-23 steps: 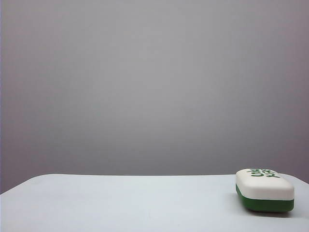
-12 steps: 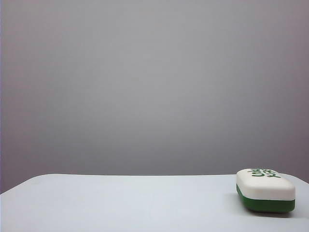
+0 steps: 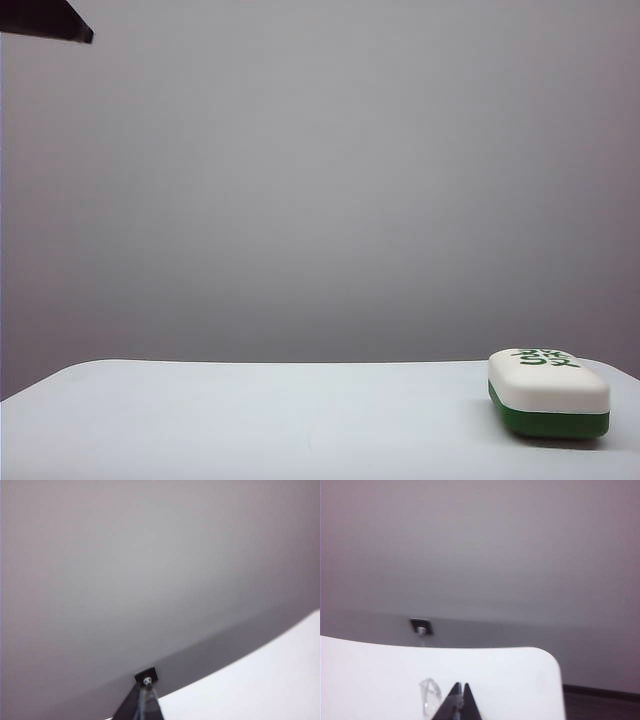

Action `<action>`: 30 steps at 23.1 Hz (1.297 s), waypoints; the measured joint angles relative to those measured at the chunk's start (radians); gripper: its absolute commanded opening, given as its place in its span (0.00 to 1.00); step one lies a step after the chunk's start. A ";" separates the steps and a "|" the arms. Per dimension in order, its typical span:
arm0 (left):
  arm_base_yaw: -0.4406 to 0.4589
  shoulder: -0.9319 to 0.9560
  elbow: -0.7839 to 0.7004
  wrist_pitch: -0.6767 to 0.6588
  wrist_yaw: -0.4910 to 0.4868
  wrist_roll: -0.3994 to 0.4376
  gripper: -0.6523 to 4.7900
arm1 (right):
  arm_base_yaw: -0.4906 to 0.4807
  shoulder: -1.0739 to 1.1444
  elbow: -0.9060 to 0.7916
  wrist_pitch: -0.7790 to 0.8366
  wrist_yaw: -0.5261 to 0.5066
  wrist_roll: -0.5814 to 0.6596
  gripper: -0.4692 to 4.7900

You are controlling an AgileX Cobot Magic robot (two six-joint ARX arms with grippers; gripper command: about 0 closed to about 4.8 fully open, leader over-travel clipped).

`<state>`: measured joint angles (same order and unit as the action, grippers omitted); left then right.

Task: Move the foam mahjong from the right side of the table to the left side of the table.

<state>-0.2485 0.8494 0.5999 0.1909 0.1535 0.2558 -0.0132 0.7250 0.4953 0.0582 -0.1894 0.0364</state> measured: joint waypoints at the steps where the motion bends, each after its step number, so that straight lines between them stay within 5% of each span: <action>1: 0.000 0.015 0.008 -0.004 0.014 0.013 0.11 | -0.022 0.027 0.008 0.018 -0.039 0.008 0.08; 7: 0.028 0.113 0.081 -0.177 0.347 0.146 0.11 | -0.280 0.423 0.029 0.178 -0.514 0.037 0.08; 14: 0.189 0.187 0.081 -0.182 0.774 0.152 0.11 | -0.378 0.803 0.074 0.264 -0.591 -0.385 0.08; 21: 0.223 0.322 0.081 -0.150 0.836 0.156 0.11 | -0.417 1.173 0.197 0.402 -0.809 -0.483 0.08; 30: 0.211 0.375 0.081 -0.042 0.898 0.159 0.11 | -0.377 1.277 0.230 0.347 -0.832 -0.648 0.08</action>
<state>-0.0372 1.2243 0.6811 0.1486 1.0512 0.4152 -0.3901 2.0022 0.7254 0.4053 -1.0214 -0.6113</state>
